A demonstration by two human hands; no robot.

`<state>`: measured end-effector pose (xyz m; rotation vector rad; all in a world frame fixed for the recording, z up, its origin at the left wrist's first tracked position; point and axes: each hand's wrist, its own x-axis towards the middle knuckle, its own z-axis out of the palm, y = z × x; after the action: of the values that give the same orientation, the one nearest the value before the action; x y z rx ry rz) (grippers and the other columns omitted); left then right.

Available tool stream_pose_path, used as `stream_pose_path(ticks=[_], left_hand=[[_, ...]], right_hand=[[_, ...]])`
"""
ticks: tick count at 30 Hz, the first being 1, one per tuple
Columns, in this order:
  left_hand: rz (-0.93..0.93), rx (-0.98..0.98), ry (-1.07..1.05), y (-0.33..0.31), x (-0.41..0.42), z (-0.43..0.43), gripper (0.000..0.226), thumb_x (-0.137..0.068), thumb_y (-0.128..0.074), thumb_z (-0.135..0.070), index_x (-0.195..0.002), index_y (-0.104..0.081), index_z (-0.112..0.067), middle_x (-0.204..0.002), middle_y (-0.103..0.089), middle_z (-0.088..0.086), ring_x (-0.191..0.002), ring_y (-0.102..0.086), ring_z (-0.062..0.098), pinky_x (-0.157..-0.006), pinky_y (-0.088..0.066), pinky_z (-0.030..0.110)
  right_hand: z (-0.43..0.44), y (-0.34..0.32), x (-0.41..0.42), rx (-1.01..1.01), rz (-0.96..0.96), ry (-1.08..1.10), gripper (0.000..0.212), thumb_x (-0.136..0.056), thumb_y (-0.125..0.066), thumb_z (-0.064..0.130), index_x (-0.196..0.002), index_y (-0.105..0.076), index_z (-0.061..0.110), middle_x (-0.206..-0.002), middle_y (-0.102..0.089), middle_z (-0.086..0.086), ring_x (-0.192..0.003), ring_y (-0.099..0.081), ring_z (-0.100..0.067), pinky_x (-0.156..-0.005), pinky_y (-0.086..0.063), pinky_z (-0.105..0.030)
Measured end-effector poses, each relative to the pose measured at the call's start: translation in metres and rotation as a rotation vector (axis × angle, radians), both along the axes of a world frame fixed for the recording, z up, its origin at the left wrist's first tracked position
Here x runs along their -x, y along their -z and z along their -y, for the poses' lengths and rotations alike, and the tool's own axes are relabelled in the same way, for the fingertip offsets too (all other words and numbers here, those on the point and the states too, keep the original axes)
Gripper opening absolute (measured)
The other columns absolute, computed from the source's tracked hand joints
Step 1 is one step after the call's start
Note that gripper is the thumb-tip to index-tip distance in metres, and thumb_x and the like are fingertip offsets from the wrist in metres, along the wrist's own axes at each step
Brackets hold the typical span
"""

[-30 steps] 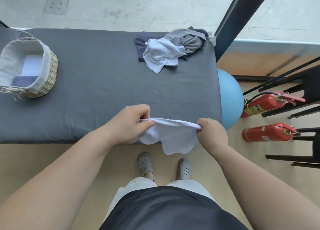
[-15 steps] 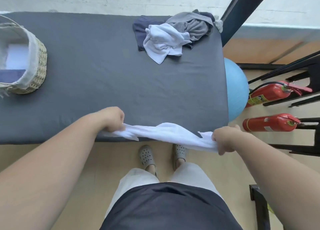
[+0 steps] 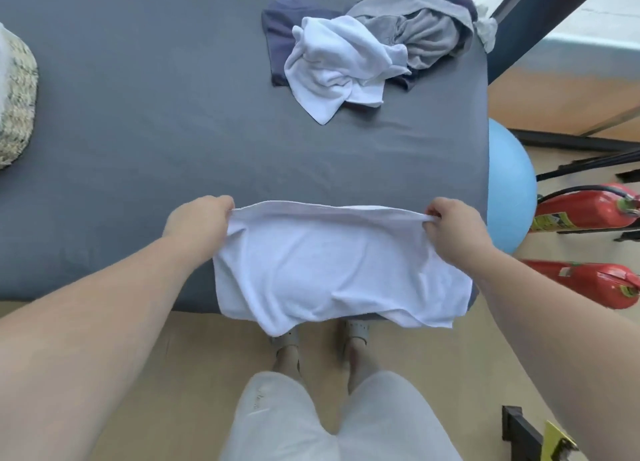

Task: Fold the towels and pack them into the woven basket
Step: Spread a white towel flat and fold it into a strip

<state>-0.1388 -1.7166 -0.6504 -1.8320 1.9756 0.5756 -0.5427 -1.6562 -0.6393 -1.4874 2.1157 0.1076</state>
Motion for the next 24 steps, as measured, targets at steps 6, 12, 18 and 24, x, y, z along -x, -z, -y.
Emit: stream_pose_path(ticks=[6, 12, 18, 24], left_hand=[[0.022, 0.172, -0.008, 0.053, 0.031, 0.033, 0.013, -0.090, -0.044, -0.004, -0.093, -0.048, -0.016, -0.087, -0.048, 0.005, -0.074, -0.050, 0.029, -0.067, -0.035, 0.038], [0.098, 0.469, -0.014, 0.079, 0.030, 0.085, 0.014, -0.091, -0.045, -0.004, -0.098, -0.056, -0.010, -0.093, -0.054, 0.016, -0.084, -0.052, 0.037, -0.072, -0.032, 0.043], [-0.153, 0.677, -0.059, 0.082, 0.052, 0.095, 0.041, -0.095, -0.049, -0.015, -0.136, -0.047, -0.016, -0.136, -0.045, 0.015, -0.125, -0.038, 0.040, -0.107, -0.022, 0.060], [-0.280, 0.337, 0.024, 0.084, 0.157, 0.002, 0.066, -0.098, -0.039, -0.054, -0.156, -0.021, -0.028, -0.166, -0.012, 0.006, -0.153, -0.001, 0.032, -0.118, 0.001, 0.063]], right_hand=[[0.016, 0.051, -0.009, 0.133, 0.102, 0.193, 0.009, -0.092, -0.054, 0.015, -0.086, -0.057, 0.022, -0.095, -0.058, -0.003, -0.087, -0.049, -0.022, -0.073, -0.024, -0.025], [0.062, 0.069, 0.002, 0.315, 0.070, 0.220, 0.012, -0.091, -0.057, 0.021, -0.095, -0.067, 0.018, -0.099, -0.060, 0.001, -0.096, -0.054, -0.020, -0.075, -0.036, -0.030], [0.083, 0.089, 0.004, 0.486, 0.095, 0.222, 0.037, -0.091, -0.060, 0.023, -0.129, -0.060, 0.027, -0.133, -0.051, 0.002, -0.120, -0.048, -0.022, -0.100, -0.041, -0.040], [0.032, 0.102, 0.021, 0.417, -0.030, 0.218, 0.053, -0.099, -0.053, 0.034, -0.150, -0.040, 0.030, -0.161, -0.026, 0.000, -0.147, -0.022, -0.022, -0.119, -0.014, -0.044]])
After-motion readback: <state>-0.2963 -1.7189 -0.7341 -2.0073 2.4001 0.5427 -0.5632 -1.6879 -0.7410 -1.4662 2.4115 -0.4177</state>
